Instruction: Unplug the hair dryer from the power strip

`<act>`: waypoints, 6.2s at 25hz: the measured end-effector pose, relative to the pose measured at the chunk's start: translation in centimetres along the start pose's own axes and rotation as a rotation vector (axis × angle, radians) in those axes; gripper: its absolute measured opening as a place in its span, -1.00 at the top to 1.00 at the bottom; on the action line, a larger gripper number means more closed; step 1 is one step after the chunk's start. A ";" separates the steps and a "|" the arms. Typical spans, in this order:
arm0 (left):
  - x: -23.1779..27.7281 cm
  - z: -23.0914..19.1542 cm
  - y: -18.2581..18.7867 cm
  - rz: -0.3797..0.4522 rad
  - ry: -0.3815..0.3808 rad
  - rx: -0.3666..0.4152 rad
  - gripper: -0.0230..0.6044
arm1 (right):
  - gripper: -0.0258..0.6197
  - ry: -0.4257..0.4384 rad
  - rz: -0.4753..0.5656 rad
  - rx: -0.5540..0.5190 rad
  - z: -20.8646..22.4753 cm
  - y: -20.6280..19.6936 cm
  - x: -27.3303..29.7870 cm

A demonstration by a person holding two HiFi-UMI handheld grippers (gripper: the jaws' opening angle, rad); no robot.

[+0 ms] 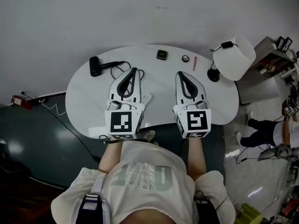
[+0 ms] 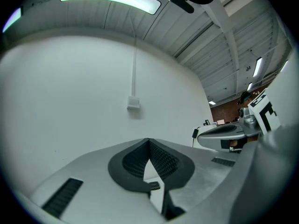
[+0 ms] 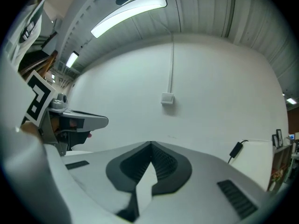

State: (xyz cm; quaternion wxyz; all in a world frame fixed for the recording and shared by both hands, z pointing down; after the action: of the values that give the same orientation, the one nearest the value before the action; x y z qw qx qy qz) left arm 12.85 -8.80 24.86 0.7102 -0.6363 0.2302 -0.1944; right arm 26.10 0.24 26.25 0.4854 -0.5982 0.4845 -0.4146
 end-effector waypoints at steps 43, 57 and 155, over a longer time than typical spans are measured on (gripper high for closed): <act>-6.4 -6.7 -14.7 -0.357 0.256 -0.151 0.91 | 0.12 1.529 -0.653 -1.296 -15.4 -26.3 8.1; -6.4 -6.6 -18.5 -0.442 0.191 -0.263 0.86 | 0.16 1.545 -0.614 -1.388 -16.0 -27.5 8.0; 0.4 -9.6 -27.1 -0.657 0.113 -0.309 0.08 | 0.13 1.453 -0.646 -1.353 -16.9 -27.4 7.8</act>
State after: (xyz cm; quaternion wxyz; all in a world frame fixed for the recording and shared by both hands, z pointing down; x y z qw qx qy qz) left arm 8.15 -19.96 50.93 0.4917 -0.7641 0.0792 -0.4100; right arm 16.13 -8.77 56.51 -0.4933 -0.4529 0.6079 -0.4267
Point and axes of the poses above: the fingertips, and each gripper's own axes: x forward along the fingers, z to its right, y out of its top, the point moved 4 cm from there along -x, backward along the fingers
